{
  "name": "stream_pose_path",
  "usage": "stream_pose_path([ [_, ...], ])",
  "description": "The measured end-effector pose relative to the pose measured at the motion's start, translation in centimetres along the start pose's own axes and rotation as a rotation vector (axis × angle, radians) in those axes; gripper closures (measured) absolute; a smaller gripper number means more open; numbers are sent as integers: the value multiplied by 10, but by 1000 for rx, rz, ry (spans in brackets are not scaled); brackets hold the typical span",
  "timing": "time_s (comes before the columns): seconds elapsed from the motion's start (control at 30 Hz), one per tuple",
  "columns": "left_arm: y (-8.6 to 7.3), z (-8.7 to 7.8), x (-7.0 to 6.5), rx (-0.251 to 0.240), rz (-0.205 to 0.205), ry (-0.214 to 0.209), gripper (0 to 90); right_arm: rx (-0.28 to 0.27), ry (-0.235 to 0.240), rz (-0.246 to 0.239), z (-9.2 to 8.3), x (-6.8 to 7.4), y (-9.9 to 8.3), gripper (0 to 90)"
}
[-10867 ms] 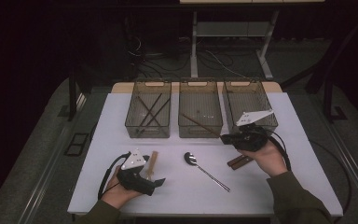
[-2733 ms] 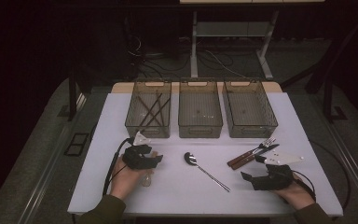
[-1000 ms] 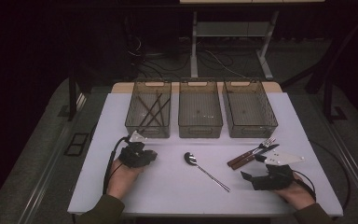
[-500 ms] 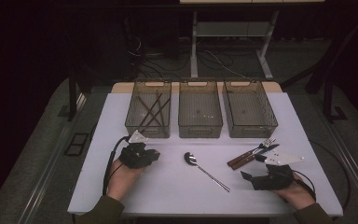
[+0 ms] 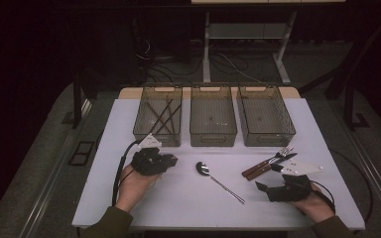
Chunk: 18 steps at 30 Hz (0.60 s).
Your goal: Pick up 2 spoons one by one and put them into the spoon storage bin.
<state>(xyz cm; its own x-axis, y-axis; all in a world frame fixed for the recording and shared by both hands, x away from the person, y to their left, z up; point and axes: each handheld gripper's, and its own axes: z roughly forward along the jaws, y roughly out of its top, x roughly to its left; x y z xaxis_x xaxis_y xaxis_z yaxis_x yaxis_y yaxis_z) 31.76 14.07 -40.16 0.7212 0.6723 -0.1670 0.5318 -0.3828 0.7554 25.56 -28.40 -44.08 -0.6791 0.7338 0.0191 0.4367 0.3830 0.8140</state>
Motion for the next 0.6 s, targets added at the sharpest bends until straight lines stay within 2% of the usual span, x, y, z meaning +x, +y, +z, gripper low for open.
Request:
stream_pose_path([
  [0.6,40,16,-9,-70,45,-56,733,-4,-3,2,-1,-1,0,155],
])
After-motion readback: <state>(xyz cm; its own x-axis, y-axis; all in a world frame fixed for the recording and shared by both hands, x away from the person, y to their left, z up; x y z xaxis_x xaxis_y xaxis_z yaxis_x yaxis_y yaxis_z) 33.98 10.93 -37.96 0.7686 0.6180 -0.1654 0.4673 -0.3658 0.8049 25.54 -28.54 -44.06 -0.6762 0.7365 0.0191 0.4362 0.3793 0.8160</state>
